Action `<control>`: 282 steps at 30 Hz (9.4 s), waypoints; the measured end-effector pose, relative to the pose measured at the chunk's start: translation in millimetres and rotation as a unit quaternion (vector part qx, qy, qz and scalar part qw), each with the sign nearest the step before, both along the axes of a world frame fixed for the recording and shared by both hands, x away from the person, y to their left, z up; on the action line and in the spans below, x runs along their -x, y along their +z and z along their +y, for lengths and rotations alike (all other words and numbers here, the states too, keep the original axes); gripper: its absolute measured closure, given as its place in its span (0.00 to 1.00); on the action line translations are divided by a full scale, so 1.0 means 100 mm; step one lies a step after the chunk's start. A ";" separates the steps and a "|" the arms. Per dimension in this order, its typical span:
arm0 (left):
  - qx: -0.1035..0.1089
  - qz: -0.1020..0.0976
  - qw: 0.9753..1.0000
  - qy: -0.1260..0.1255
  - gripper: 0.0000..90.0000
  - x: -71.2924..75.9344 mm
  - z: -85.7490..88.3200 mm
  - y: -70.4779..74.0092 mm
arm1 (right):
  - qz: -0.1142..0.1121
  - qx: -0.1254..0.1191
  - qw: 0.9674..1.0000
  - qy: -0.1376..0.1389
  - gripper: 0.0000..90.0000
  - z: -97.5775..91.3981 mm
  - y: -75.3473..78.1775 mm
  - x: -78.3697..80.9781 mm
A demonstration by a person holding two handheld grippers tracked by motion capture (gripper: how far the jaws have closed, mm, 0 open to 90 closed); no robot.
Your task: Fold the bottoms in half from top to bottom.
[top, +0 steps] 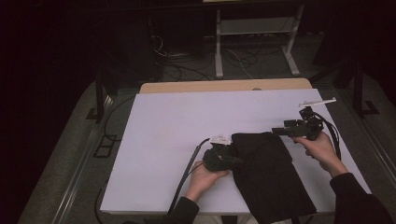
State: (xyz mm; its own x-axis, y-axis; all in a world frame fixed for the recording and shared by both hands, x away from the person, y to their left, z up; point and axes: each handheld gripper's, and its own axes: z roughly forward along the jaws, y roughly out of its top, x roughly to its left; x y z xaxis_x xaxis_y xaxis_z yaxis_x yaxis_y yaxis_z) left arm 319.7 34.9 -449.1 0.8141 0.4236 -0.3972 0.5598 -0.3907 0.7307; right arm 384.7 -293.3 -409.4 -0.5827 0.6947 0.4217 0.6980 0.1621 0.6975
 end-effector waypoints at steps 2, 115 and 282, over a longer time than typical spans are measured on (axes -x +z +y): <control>0.001 0.000 1.000 0.000 0.97 0.00 0.00 0.00 | 0.006 0.004 1.000 0.002 0.06 0.00 -0.05 -0.03; -0.001 -0.012 1.000 0.003 0.96 0.04 -0.02 -0.03 | 0.036 -0.149 0.984 0.091 0.94 0.00 0.00 1.01; 0.026 -0.106 0.985 0.131 0.00 -0.15 0.52 0.29 | 0.092 0.058 0.963 0.247 0.98 0.81 -0.33 0.56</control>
State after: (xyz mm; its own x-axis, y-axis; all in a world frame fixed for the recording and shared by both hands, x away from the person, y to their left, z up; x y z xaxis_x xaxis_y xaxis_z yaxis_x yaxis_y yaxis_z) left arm 334.9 86.9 -420.5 0.7471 0.6130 -0.2571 0.4690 -0.2119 0.8574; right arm 328.8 -212.4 -442.2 -0.7769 0.4003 0.4859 0.6259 0.5748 0.5272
